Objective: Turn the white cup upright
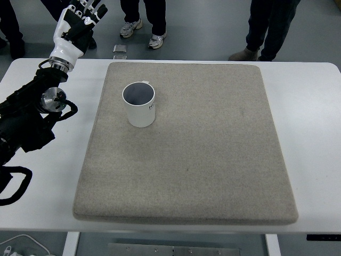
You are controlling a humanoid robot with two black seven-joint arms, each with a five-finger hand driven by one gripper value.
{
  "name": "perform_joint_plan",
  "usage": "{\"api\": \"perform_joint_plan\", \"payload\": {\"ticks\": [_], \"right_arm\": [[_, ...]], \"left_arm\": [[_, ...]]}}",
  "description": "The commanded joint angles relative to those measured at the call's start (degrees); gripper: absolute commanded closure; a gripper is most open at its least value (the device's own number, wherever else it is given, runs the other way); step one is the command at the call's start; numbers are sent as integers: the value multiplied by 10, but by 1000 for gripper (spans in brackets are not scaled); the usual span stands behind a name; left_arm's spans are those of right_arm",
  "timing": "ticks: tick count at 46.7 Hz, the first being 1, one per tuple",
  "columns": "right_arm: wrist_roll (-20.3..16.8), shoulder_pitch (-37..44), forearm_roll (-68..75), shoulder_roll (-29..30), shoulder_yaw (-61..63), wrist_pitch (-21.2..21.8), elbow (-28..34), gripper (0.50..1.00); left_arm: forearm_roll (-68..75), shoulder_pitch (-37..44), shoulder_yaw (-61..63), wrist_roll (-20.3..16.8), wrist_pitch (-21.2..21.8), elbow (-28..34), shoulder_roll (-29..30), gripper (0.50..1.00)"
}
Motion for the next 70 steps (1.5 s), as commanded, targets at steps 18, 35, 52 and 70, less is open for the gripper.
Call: {"api": "perform_joint_plan", "payload": {"ticks": [18, 35, 52, 70], "right_arm": [[0, 0, 0, 0, 0, 0, 0, 570], [0, 0, 0, 0, -1, 0, 0, 570], [0, 0, 0, 0, -1, 0, 0, 570], [0, 0, 0, 0, -1, 0, 0, 570]], "left_arm": [[-108, 2, -1, 203, 45, 2, -6, 506], [-180, 4, -11, 293, 56, 3, -15, 506], [-267, 5, -17, 297, 50, 33, -42, 506], [-282, 5, -59, 295, 43, 33, -49, 506]]}}
